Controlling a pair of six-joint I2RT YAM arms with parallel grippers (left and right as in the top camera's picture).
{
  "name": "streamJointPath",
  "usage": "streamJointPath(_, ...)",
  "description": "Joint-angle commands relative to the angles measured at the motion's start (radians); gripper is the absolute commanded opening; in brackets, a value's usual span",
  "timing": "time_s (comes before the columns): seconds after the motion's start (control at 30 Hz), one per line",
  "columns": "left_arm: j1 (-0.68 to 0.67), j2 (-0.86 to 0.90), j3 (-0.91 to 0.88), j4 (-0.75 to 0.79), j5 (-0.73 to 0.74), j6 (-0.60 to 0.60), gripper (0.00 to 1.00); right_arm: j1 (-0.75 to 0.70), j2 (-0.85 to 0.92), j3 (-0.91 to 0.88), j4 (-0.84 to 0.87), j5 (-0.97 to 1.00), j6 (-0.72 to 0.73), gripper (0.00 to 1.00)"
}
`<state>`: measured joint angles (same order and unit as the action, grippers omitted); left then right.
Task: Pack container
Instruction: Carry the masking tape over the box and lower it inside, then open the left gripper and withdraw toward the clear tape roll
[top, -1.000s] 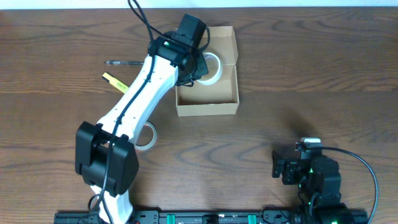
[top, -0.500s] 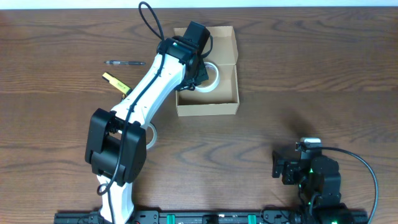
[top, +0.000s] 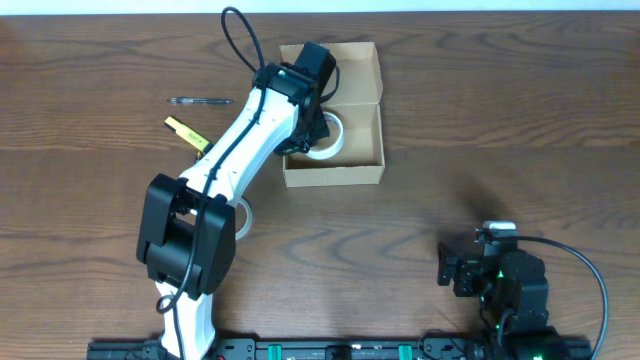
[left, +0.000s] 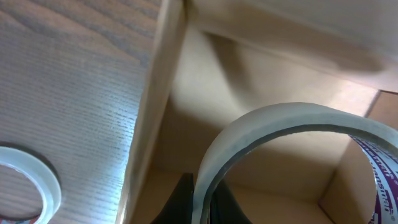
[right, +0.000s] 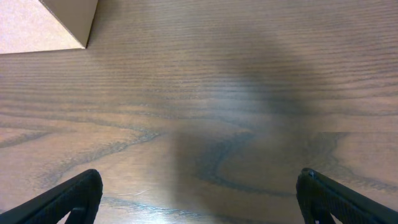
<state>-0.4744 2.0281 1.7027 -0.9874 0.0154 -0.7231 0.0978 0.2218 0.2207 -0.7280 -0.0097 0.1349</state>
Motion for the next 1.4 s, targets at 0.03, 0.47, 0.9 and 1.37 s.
streamJointPath(0.03, -0.006, 0.012, -0.064, 0.050, -0.026, -0.026, 0.06, -0.008, -0.005, -0.001, 0.002, 0.006, 0.017, 0.99)
streamJointPath(0.47, -0.008, 0.012, -0.105, 0.125, -0.038, -0.025, 0.18, -0.008, -0.005, -0.001, 0.002, 0.006, 0.018, 0.99)
streamJointPath(0.9, -0.009, 0.006, -0.103, 0.155, -0.048, -0.025, 0.33, -0.008, -0.005, -0.001, 0.002, 0.006, 0.017, 0.99)
streamJointPath(1.37, 0.037, -0.323, -0.166, 0.191, -0.267, -0.137, 0.49, -0.008, -0.005, -0.001, 0.002, 0.006, 0.017, 0.99)
